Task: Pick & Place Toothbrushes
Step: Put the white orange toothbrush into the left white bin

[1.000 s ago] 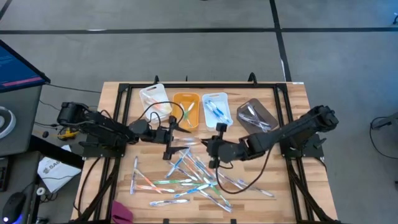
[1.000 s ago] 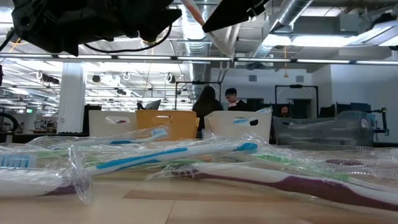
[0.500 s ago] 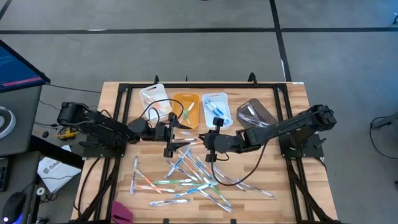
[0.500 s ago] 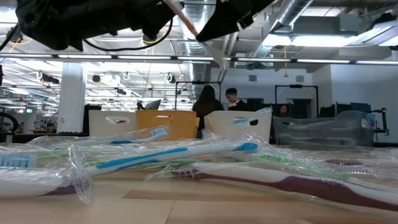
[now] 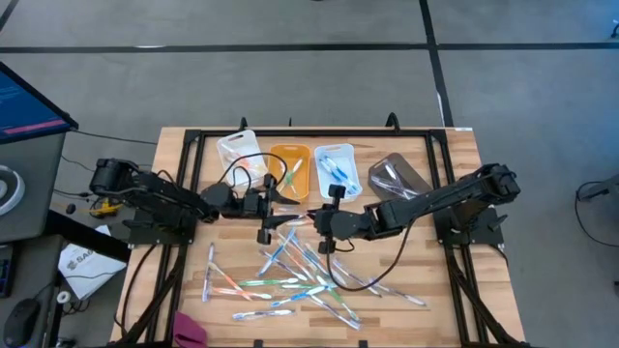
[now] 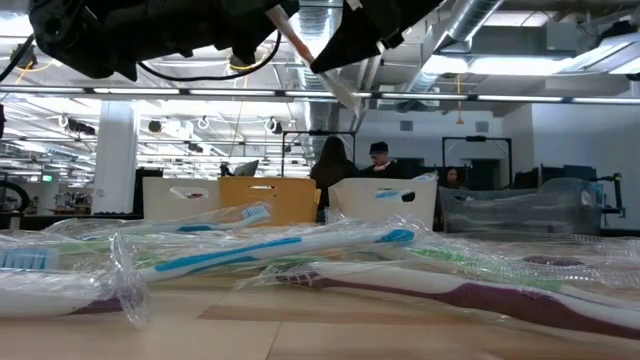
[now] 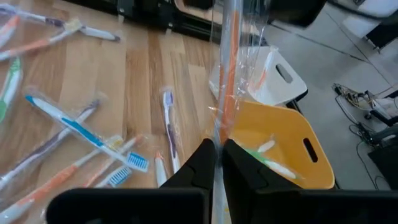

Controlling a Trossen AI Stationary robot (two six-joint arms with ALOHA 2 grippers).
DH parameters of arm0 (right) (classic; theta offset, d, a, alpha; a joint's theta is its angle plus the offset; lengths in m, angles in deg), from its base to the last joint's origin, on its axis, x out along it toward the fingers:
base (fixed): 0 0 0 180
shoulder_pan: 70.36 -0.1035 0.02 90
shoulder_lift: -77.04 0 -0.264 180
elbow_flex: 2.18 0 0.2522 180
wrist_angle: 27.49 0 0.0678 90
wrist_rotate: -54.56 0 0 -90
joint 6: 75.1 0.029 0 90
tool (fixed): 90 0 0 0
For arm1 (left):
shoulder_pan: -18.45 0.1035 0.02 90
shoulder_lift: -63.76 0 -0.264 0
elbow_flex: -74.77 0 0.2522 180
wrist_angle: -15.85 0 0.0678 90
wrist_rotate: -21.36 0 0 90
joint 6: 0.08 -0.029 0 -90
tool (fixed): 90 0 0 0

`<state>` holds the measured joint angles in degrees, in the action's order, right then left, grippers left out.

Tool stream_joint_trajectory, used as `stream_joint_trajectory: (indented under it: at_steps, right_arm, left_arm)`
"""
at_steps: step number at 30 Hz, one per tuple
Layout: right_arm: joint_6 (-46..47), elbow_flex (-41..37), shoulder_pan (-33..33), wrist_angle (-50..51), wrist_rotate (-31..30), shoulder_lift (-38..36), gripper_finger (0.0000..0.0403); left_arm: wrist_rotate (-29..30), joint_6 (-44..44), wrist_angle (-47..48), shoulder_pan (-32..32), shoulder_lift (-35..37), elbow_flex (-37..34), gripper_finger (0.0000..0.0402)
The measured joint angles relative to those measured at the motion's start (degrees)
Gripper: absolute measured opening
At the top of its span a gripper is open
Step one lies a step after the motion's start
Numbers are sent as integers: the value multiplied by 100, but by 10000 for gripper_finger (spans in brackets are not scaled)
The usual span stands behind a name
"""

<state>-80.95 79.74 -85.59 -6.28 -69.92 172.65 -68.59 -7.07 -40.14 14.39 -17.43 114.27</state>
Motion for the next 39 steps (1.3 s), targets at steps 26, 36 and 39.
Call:
stream_joint_trajectory:
  at_steps: [26,36,39]
  right_arm:
    - [361,0,-3,43,-138,-2,185]
    - [1995,-2,-385,2093,-1984,-317,292]
    - [2688,0,-651,2760,-2346,-512,296]
  left_arm:
    - [-64,-138,319,28,4,-2,11]
    - [-380,47,1250,129,661,-3,11]
    - [-387,65,1906,190,1179,24,10]
